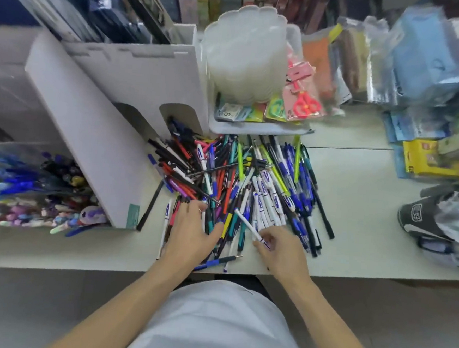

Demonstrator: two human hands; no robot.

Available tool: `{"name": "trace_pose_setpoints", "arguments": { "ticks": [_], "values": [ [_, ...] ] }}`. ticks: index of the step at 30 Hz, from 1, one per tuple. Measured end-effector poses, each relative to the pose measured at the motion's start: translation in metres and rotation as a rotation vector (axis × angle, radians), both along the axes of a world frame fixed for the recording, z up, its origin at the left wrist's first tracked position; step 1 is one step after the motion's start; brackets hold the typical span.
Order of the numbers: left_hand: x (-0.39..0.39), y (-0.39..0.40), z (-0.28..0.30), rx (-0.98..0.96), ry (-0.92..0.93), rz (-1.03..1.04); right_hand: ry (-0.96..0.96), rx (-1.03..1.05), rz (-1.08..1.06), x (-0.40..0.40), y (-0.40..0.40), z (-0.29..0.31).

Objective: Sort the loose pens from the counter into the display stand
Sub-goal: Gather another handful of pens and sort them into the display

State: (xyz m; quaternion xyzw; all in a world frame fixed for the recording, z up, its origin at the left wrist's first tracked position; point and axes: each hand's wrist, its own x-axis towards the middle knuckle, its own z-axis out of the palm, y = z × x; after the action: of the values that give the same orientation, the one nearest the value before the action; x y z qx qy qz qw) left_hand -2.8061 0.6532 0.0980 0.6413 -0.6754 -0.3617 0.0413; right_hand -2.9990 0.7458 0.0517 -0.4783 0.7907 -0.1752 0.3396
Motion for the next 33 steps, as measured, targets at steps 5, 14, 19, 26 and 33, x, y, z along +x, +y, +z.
{"name": "trace_pose_setpoints", "arguments": {
  "ticks": [5,14,19,26,33],
  "values": [
    [-0.024,-0.020,-0.004,-0.108,-0.077,-0.019,0.103,-0.099,-0.173,-0.011,-0.026,0.010],
    [-0.029,-0.039,-0.010,0.115,-0.138,0.002,0.185,0.075,-0.059,-0.006,-0.060,0.007],
    [-0.029,-0.046,-0.011,0.161,-0.102,0.022,0.197,0.127,-0.033,0.004,-0.067,0.008],
    [-0.029,-0.047,-0.011,0.187,-0.017,0.028,0.241,0.145,0.040,0.014,-0.069,0.017],
    [-0.024,-0.040,-0.020,0.293,0.111,0.133,-0.049,0.085,-0.161,0.026,-0.075,0.009]
  ]
}}
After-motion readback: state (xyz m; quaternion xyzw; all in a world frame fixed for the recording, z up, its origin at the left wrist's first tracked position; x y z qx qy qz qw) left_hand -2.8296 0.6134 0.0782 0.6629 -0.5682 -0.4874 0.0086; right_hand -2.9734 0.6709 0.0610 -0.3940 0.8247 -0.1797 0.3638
